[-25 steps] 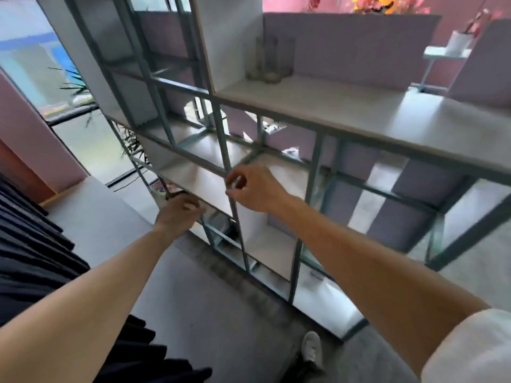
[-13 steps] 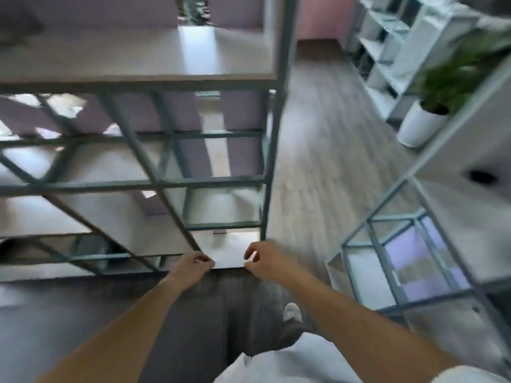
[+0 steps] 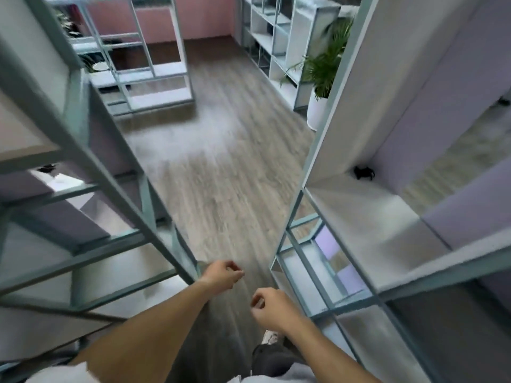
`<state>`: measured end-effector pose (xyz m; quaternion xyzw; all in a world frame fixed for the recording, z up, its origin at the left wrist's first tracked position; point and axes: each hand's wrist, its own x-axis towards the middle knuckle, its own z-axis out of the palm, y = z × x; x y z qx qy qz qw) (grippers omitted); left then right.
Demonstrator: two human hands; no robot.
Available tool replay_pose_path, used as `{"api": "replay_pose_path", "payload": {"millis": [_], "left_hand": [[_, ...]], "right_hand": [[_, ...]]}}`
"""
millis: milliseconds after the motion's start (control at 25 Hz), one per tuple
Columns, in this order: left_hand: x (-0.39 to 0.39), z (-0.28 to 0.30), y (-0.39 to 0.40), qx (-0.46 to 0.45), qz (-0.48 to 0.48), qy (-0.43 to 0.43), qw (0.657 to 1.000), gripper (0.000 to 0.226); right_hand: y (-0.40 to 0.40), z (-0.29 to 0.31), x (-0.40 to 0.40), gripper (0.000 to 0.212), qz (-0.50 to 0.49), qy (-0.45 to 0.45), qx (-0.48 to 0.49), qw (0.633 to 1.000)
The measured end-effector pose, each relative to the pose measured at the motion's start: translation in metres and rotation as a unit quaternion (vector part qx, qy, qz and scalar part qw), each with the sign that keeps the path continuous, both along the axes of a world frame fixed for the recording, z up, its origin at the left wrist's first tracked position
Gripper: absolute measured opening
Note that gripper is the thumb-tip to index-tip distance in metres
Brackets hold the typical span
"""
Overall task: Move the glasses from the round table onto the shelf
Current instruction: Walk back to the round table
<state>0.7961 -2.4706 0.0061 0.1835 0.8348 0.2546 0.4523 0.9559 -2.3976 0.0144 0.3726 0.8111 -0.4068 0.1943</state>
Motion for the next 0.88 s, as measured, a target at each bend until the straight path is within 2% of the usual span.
{"api": "replay_pose_path", "payload": {"millis": [240,400,640,880], "left_hand": [[-0.062,-0.007,0.084,-0.061,-0.011,-0.005,0.998,0.024],[-0.121,-0.013,0.138,-0.096,-0.035,0.014,0.995,0.025],[-0.223,-0.049,0.265,-0.115,-0.091,0.009,0.989,0.025],[-0.342,-0.071,0.404,-0.116,-0.241,0.027,0.963,0.024]], "right_hand": [[0.091,0.000,-0.059,0.021,0.076,-0.049,0.037,0.995],[0.127,0.008,-0.120,0.023,0.082,-0.052,0.048,0.994],[0.191,0.004,-0.206,0.024,0.037,-0.060,0.050,0.996],[0.289,-0.026,-0.336,0.027,-0.083,-0.090,0.005,0.992]]}}
